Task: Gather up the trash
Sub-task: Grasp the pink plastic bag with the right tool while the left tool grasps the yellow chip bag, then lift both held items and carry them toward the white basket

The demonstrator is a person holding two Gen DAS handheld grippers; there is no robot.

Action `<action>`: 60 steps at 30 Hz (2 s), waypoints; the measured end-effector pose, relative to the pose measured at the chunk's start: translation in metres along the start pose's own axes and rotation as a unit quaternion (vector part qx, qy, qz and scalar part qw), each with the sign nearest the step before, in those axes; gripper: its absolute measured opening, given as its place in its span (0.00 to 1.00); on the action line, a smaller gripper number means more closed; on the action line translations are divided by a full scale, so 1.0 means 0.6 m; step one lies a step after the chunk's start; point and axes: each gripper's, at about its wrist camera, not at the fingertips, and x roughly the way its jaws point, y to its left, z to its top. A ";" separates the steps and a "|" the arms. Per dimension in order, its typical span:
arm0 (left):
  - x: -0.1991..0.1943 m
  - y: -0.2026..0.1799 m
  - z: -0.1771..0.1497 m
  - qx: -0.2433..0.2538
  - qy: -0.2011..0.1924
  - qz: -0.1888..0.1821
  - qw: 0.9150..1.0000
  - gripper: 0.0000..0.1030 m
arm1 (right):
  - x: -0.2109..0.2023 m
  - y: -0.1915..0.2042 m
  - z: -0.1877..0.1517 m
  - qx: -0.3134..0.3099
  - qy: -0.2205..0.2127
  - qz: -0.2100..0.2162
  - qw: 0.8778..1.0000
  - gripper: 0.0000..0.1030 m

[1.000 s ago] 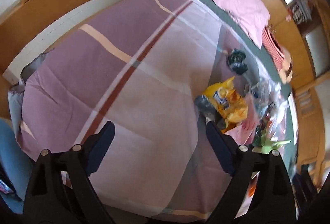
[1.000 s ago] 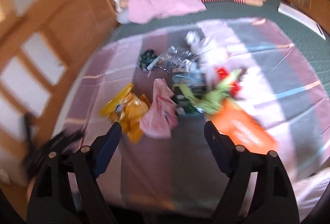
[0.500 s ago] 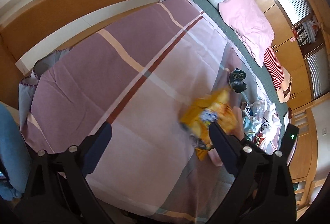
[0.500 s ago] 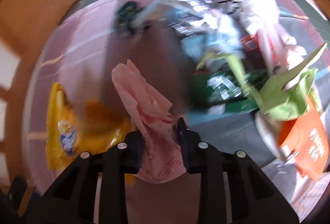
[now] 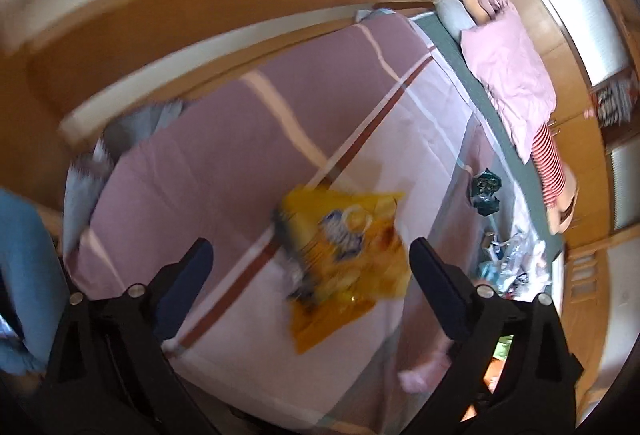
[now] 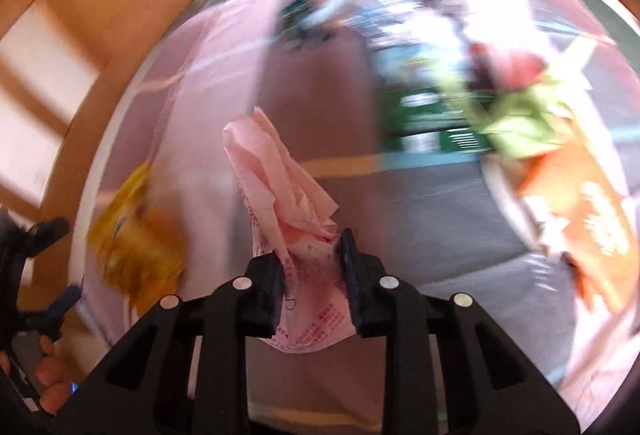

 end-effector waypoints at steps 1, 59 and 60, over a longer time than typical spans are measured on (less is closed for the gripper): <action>0.007 -0.012 0.003 0.022 0.000 -0.001 1.000 0.96 | -0.006 -0.019 0.003 0.022 -0.009 -0.008 1.000 0.26; 0.025 -0.085 -0.051 0.196 -0.074 0.114 0.971 0.76 | 0.061 -0.010 0.014 0.045 0.043 0.018 0.998 0.27; 0.017 -0.092 -0.058 0.205 -0.080 0.109 0.969 0.76 | 0.062 -0.009 0.014 0.044 0.043 0.017 0.998 0.27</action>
